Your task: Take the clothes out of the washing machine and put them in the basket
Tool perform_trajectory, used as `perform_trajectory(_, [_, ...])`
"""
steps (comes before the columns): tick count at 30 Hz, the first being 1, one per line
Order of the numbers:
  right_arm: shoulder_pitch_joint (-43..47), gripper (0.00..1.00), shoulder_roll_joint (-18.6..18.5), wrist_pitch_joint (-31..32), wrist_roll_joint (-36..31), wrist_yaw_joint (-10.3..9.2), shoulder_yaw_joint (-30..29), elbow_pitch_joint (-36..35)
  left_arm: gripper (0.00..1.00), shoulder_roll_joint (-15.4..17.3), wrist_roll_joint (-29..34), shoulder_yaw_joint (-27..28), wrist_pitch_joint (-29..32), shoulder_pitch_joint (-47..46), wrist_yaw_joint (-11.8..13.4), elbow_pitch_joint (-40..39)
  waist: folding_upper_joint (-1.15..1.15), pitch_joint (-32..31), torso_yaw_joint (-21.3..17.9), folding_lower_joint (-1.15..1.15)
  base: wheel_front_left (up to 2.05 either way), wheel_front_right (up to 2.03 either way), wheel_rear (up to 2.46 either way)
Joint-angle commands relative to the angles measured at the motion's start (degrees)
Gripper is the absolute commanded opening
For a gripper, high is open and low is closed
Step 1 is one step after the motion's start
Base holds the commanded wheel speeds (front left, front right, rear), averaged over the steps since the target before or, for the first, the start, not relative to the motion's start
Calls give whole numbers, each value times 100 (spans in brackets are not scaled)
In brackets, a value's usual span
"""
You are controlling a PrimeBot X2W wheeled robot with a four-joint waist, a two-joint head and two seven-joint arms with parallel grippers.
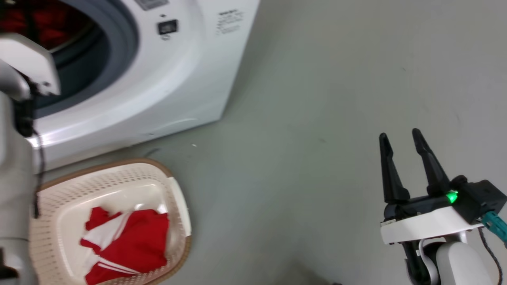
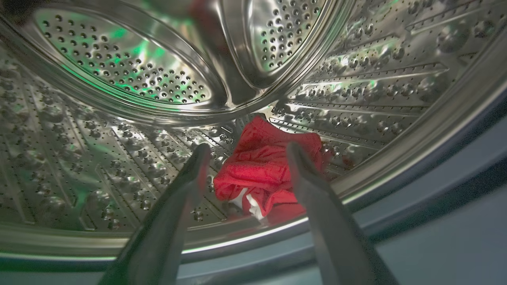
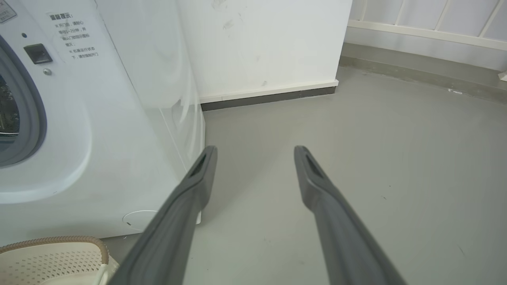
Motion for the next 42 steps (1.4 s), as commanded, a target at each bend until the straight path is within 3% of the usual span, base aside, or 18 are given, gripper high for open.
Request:
perform_trajectory(1, [-100, 100, 16, -53, 57, -4, 37, 50, 100, 118, 55, 0, 109, -146, 26, 70, 0, 385, -383, -1, 0, 0, 0])
perform_trajectory(13, [-433, 100, 18, -149, 415, -4, 347, 363, 100, 1111, 587, -325, 1542, -1299, -89, 193, 0, 1165, -942, -1, 0, 0, 0])
perform_trajectory(27, [-245, 100, 16, -146, 477, -4, 280, 94, 100, 1323, 786, -616, 3197, -2015, -136, 254, 0, 1576, -887, -1, 0, 0, 0])
perform_trajectory(33, [-202, 100, 16, -146, 443, -4, 318, 32, 100, 1339, 694, -592, 3606, -1988, -121, 341, 0, 1619, -879, -1, 0, 0, 0])
perform_trajectory(34, [-206, 100, 16, -146, 437, -4, 327, 21, 46, 1327, 666, -592, 3681, -1983, -126, 376, 0, 1629, -877, -1, 0, 0, 0])
perform_trajectory(35, [-210, 100, 16, -146, 436, -4, 341, 14, 26, 1318, 648, -590, 3697, -1965, -133, 390, 0, 1633, -877, -1, 0, 0, 0])
perform_trajectory(36, [-217, 100, 16, -146, 439, -4, 351, 5, 0, 1313, 619, -577, 3660, -1944, -108, 383, 0, 1633, -879, -1, 0, 0, 0])
perform_trajectory(42, [-258, 100, 15, -147, 401, -4, 377, -6, 0, 1341, 524, -543, 3219, -1881, -30, 306, 0, 1601, -902, -1, 0, 0, 0])
